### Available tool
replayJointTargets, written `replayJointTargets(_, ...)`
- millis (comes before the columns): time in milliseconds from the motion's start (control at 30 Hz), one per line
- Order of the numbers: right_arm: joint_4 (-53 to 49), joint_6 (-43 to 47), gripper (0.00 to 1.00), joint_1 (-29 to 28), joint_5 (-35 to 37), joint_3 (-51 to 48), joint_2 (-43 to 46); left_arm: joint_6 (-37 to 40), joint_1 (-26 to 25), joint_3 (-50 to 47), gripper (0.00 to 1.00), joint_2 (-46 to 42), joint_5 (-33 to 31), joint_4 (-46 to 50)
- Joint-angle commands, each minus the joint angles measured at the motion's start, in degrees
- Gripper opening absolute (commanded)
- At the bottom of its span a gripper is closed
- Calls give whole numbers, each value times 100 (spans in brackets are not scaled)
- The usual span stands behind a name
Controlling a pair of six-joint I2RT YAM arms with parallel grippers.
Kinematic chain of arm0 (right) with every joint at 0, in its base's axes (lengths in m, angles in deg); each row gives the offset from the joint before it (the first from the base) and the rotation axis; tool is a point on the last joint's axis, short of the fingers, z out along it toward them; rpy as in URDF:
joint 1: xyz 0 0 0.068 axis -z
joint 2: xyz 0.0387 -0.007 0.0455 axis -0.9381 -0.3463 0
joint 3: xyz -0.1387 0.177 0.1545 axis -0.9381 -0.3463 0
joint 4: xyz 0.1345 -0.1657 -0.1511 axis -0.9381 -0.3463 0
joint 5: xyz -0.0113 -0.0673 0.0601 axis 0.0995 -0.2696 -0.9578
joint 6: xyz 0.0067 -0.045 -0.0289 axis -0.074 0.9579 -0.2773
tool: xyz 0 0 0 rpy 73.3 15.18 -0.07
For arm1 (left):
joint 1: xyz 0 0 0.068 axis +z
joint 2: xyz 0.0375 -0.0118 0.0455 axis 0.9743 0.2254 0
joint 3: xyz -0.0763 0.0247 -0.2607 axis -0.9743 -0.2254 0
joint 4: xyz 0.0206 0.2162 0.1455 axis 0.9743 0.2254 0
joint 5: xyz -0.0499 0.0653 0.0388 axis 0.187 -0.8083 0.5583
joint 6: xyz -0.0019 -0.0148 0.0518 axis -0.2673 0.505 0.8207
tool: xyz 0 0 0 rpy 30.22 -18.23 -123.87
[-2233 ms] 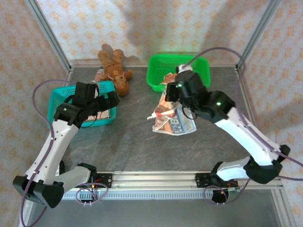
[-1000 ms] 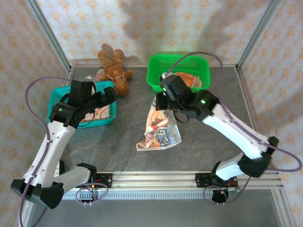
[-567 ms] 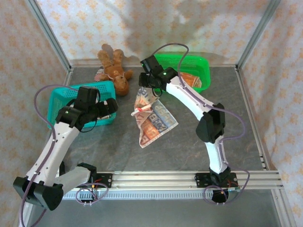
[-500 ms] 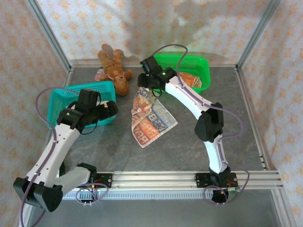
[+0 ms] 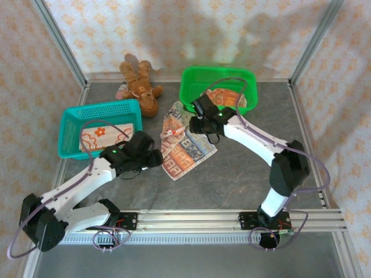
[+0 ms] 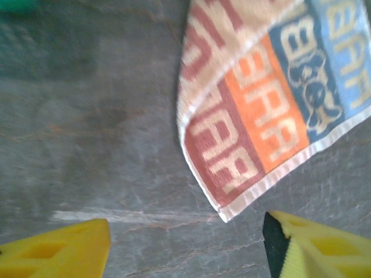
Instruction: Fold and stack the towels
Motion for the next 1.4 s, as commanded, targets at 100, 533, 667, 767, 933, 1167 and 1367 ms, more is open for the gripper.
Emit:
replayJointTargets(100,663,87,38,447,55,-1380,682,-956,-972,-177,51,1082,-503,-849)
replayJointTargets(533,1103,248,36,686,-121,-2090,460,-1191,-1501,293,38,2662,-567,-1012)
replayJointTargets(667,1127,235,35,688,-241,-2091,480,-1201,-1502,421,39,2823,-696,-891)
replayJointTargets(767,1119,215,35,690,-284,-2125,523,-1192,-1495,420,38,2868,-735,-839)
replayJointTargets(933,1083,192,35,690,-315,-2174,635,-1175,-1470,390,29,2785,-1296,48)
replayJointTargets(1167,993,119,35,628,-786,-2306,772,-981,-1264,-30,35,2048,-1470,239)
replayJointTargets(1367,1037,25,35,350,-681,-2533,728,-1024,-1264,-350,42,1641,-1134,-575)
